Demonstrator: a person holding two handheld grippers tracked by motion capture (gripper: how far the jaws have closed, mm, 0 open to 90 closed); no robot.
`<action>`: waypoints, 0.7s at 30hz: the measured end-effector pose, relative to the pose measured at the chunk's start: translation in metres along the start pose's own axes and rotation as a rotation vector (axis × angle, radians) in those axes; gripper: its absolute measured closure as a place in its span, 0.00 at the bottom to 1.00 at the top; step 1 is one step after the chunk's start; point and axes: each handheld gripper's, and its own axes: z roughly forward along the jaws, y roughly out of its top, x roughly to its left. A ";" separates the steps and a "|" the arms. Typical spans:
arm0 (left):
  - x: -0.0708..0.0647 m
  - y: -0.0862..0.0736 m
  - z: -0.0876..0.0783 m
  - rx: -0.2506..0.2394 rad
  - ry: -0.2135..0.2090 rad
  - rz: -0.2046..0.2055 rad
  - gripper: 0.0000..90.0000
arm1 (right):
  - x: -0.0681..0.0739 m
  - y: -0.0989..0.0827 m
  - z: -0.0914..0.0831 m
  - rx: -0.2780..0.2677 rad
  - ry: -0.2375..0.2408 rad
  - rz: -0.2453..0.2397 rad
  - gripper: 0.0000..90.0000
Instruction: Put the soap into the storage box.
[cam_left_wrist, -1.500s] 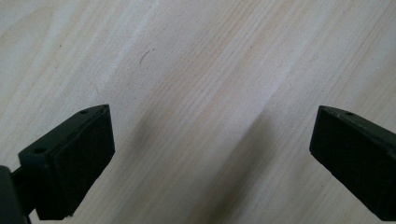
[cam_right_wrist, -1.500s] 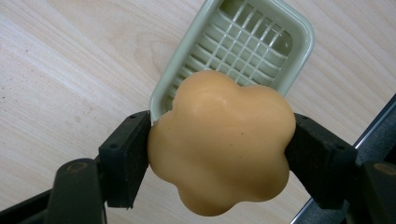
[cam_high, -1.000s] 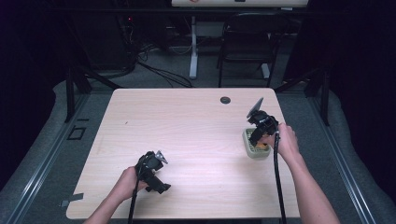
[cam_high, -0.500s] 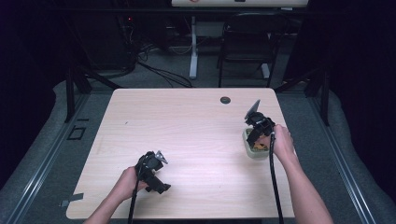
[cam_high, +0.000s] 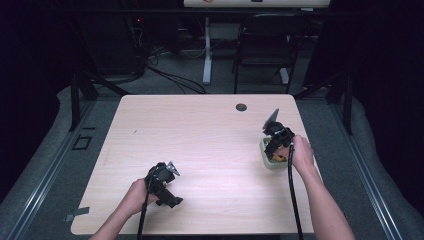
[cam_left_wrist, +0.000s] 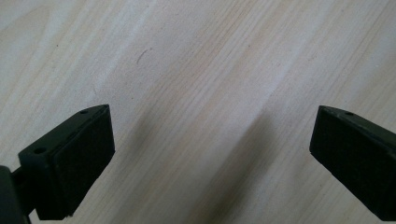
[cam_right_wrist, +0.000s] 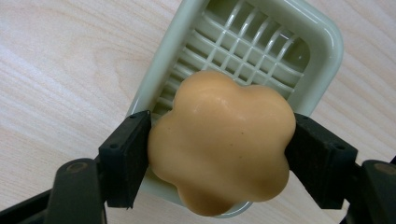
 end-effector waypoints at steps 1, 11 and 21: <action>0.000 0.000 0.000 0.001 0.000 0.001 0.00 | 0.000 0.000 0.000 -0.004 0.006 0.013 0.30; 0.000 0.000 0.000 0.001 0.000 0.000 0.00 | 0.000 0.000 0.001 -0.007 0.007 0.032 0.30; 0.000 0.000 0.000 0.003 0.000 0.002 0.00 | -0.001 0.001 0.001 -0.032 0.004 0.046 0.30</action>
